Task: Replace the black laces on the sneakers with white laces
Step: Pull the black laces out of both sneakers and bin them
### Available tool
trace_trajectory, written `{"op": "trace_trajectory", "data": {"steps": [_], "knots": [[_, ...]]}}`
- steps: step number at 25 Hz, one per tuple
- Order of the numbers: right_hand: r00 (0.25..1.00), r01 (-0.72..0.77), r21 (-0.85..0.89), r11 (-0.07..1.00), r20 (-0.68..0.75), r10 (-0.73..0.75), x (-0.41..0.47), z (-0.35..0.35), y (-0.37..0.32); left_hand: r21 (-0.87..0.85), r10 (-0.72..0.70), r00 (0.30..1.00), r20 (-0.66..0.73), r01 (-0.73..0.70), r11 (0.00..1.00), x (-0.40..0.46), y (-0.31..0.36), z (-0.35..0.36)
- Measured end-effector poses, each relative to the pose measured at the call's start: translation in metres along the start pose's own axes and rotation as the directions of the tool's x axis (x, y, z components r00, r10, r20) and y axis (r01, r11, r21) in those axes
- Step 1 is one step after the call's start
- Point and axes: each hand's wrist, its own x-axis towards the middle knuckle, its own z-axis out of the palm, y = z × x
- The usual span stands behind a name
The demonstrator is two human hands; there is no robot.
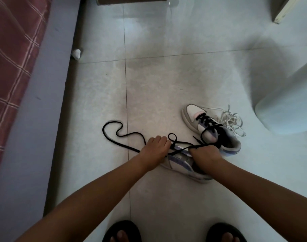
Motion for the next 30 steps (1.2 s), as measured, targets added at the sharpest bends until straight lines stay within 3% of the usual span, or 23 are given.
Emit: {"op": "trace_trajectory", "data": {"steps": [4,7,9,11,12,15,20,25,30], "knots": [[1.0,0.007,-0.009,1.0,0.005,-0.007,0.001,-0.001,-0.001,-0.008,0.018,0.998,0.052,-0.018,1.0,-0.005,0.001,0.001],[1.0,0.007,-0.016,1.0,0.015,-0.007,0.0,-0.002,-0.001,-0.214,-0.073,0.994,0.077,0.088,0.973,-0.004,-0.004,-0.008],[1.0,-0.003,-0.025,1.0,0.021,0.003,0.001,-0.001,-0.002,-0.414,-0.097,0.992,0.085,0.124,0.902,-0.004,-0.006,-0.01],[0.999,-0.012,-0.052,0.999,0.035,0.014,0.003,-0.001,-0.003,-0.544,-0.133,0.966,0.223,0.237,0.805,-0.005,-0.008,-0.012],[0.999,-0.009,-0.067,0.998,0.044,0.012,0.003,-0.002,-0.003,-0.494,-0.144,0.957,0.251,0.254,0.832,-0.005,-0.011,-0.014],[0.998,0.015,-0.075,0.997,0.057,-0.011,0.003,-0.005,-0.001,-0.19,-0.1,0.987,0.127,0.123,0.974,-0.01,-0.033,-0.023],[0.999,0.01,-0.037,0.999,0.037,-0.009,-0.001,-0.01,0.01,0.075,-0.058,0.995,-0.085,0.065,0.995,-0.027,-0.092,-0.037],[0.997,-0.02,-0.026,0.999,0.079,0.022,-0.01,-0.001,0.03,0.163,-0.201,0.978,-0.05,0.206,0.965,-0.057,-0.163,-0.054],[0.994,-0.073,-0.017,0.997,0.076,0.075,-0.021,0.019,0.052,0.233,-0.498,0.867,0.012,0.482,0.844,-0.08,-0.222,-0.069]]}}
